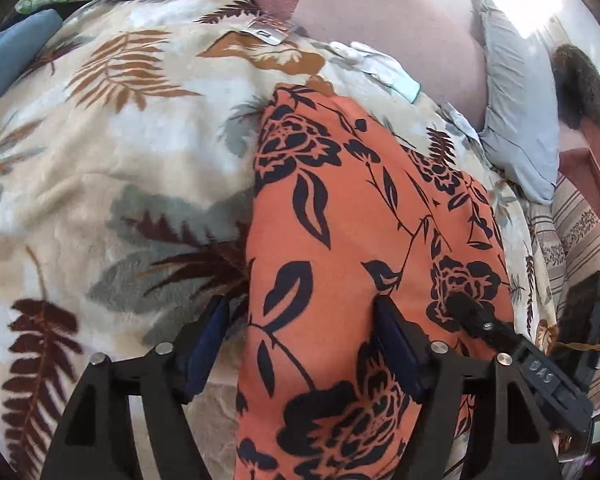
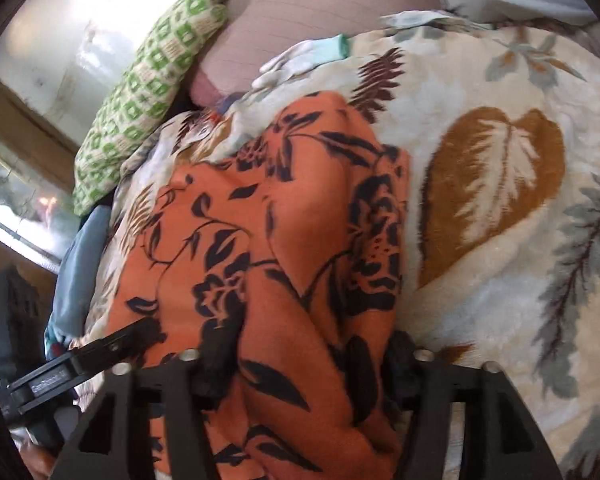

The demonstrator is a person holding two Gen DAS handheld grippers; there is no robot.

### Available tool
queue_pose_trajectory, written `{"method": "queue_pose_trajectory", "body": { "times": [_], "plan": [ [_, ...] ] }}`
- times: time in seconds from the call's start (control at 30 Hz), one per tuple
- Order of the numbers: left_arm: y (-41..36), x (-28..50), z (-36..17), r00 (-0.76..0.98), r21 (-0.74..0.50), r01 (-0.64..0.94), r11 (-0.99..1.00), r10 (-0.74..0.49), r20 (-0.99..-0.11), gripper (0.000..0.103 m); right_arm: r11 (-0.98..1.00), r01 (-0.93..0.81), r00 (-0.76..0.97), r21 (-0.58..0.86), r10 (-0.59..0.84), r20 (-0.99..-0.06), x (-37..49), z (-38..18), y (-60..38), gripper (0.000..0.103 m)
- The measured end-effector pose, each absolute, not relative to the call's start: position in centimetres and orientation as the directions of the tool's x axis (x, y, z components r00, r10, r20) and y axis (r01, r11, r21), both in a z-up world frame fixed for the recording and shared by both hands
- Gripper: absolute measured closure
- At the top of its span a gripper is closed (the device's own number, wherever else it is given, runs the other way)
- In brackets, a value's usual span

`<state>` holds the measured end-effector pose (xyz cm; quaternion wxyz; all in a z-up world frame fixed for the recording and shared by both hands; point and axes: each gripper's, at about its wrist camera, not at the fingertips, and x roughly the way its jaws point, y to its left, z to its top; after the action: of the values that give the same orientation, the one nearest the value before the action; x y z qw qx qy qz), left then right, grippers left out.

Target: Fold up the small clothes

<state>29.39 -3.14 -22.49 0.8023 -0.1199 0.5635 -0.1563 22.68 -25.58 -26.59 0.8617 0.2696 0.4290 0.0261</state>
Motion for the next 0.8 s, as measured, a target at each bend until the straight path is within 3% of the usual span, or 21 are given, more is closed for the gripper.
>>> {"method": "queue_pose_trajectory", "body": {
  "times": [0.17, 0.3, 0.33, 0.37, 0.4, 0.47, 0.6, 0.63, 0.67, 0.8],
  "plan": [
    [-2.0, 27.7, -18.5, 0.476, -0.249, 0.161, 0.955, -0.296, -0.828, 0.028, 0.848, 0.176, 0.728, 0.500, 0.230, -0.646, 20.8, -23.4, -27.3, 0.039],
    [-1.7, 27.0, -16.0, 0.588, -0.209, 0.193, 0.959, -0.284, -0.757, 0.028, 0.863, 0.073, 0.825, 0.499, 0.229, -0.516, 18.6, -20.0, -27.0, 0.040],
    [-1.7, 26.6, -15.6, 0.607, -0.192, 0.206, 0.960, -0.279, -0.744, 0.028, 0.871, 0.038, 0.832, 0.490, 0.244, -0.498, 18.3, -19.6, -26.5, 0.043],
    [-2.0, 26.6, -15.3, 0.621, -0.169, 0.223, 0.960, -0.274, -0.734, 0.028, 0.875, 0.004, 0.829, 0.484, 0.267, -0.490, 18.1, -19.3, -26.0, 0.056],
    [-2.6, 26.5, -15.5, 0.622, -0.140, 0.247, 0.959, -0.268, -0.736, 0.028, 0.877, -0.026, 0.813, 0.479, 0.297, -0.501, 18.6, -19.2, -25.5, 0.071],
    [-3.7, 26.6, -16.2, 0.597, -0.099, 0.272, 0.957, -0.249, -0.762, 0.028, 0.887, -0.042, 0.761, 0.459, 0.326, -0.561, 19.5, -20.1, -24.0, 0.073],
    [-4.9, 27.1, -20.5, 0.490, -0.032, 0.273, 0.962, -0.167, -0.856, 0.027, 0.922, 0.065, 0.637, 0.381, 0.256, -0.728, 21.7, -23.7, -23.2, 0.077],
    [-4.7, 27.1, -21.1, 0.487, -0.041, 0.266, 0.963, -0.171, -0.857, 0.025, 0.917, 0.082, 0.623, 0.389, 0.258, -0.738, 22.0, -24.2, -23.6, 0.079],
    [-4.4, 27.0, -21.2, 0.497, -0.054, 0.259, 0.964, -0.181, -0.848, 0.024, 0.914, 0.096, 0.621, 0.393, 0.254, -0.742, 22.0, -24.2, -24.0, 0.088],
    [-4.7, 26.8, -20.2, 0.526, -0.012, 0.272, 0.962, -0.159, -0.835, 0.024, 0.914, 0.081, 0.619, 0.398, 0.267, -0.739, 22.3, -23.7, -24.1, 0.088]
  ]
}}
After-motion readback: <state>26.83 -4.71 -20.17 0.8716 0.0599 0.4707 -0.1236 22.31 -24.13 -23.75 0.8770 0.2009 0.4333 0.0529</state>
